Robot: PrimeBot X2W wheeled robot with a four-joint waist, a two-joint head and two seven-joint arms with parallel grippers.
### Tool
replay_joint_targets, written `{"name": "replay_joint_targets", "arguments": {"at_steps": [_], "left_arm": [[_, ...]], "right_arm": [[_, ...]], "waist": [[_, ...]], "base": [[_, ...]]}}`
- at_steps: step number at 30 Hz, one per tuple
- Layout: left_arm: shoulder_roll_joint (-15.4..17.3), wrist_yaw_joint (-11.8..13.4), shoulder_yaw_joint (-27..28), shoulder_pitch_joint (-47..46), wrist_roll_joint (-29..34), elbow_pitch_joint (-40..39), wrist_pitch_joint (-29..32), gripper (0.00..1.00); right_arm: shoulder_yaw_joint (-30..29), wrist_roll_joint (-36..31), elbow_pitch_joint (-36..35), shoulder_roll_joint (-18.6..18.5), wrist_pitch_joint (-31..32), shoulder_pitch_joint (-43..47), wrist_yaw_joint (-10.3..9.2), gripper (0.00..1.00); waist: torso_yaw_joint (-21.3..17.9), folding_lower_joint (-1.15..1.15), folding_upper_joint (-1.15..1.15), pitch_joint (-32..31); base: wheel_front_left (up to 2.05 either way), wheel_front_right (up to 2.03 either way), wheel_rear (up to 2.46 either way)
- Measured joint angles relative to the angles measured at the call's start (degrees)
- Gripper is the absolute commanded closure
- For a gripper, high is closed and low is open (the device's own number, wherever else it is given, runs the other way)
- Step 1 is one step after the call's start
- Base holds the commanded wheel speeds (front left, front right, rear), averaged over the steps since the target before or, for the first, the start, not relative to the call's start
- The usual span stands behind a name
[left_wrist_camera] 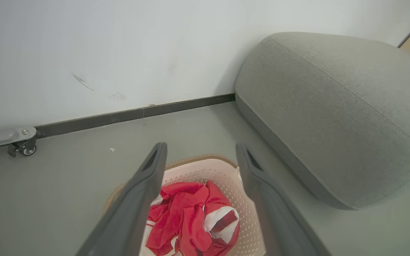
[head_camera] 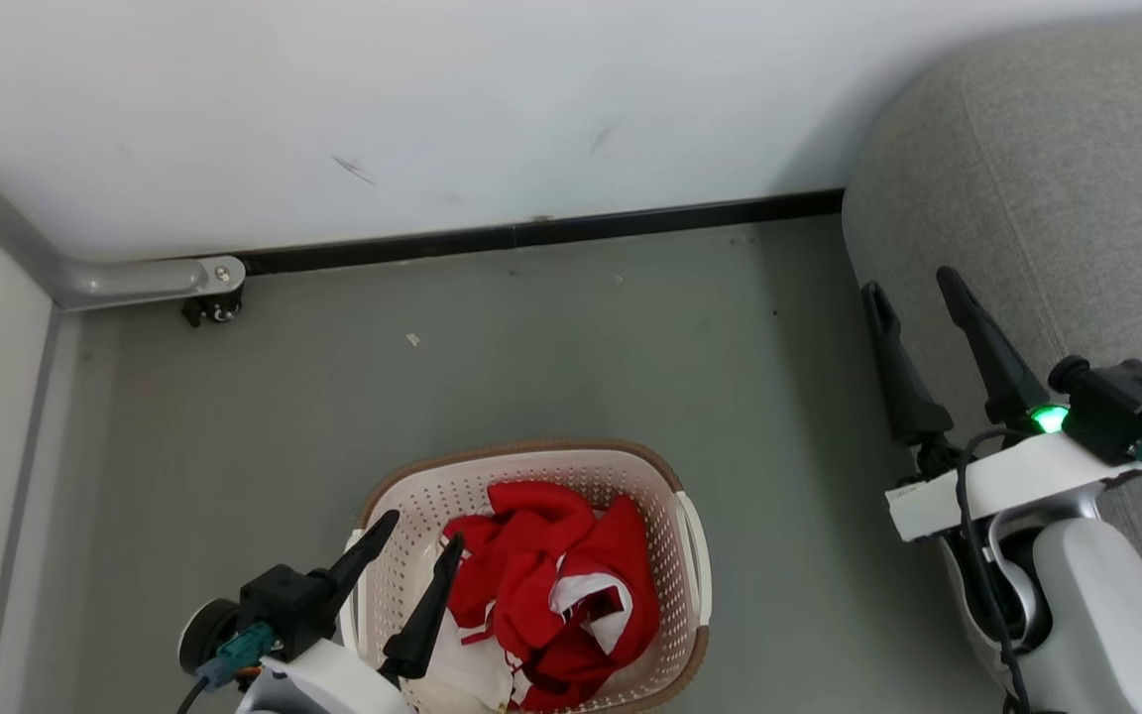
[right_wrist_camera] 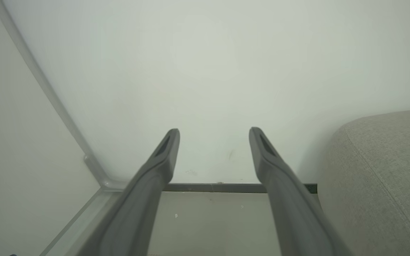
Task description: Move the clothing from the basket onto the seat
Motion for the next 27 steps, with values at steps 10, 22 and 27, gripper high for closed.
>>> {"name": "replay_joint_targets", "arguments": {"at_steps": [10, 22, 27], "left_arm": [[1.4, 0.0, -5.82, -5.52, 0.67, 4.54, 0.3, 0.0], [1.66, 0.0, -9.9, -12.38, -0.23, 11.78, 4.46, 0.0], [2.34, -0.01, -12.84, -15.82, 0.09, 14.03, 7.35, 0.0]], "right_arm": [[0.47, 0.0, -1.81, 0.01, -0.05, -3.67, 0.0, 0.0], [0.55, 0.26, -4.65, 0.09, -0.07, -8.06, 0.0, 0.0], [1.09, 0.29, -5.3, 0.14, -0.08, -10.43, 0.0, 0.0]], "waist": [[-0.83, 0.0, 0.0, 4.89], [-2.28, 0.0, 0.0, 11.92], [-2.96, 0.0, 0.0, 14.69]], "base": [[0.0, 0.0, 0.0], [0.0, 0.0, 0.0], [0.0, 0.0, 0.0]]}}
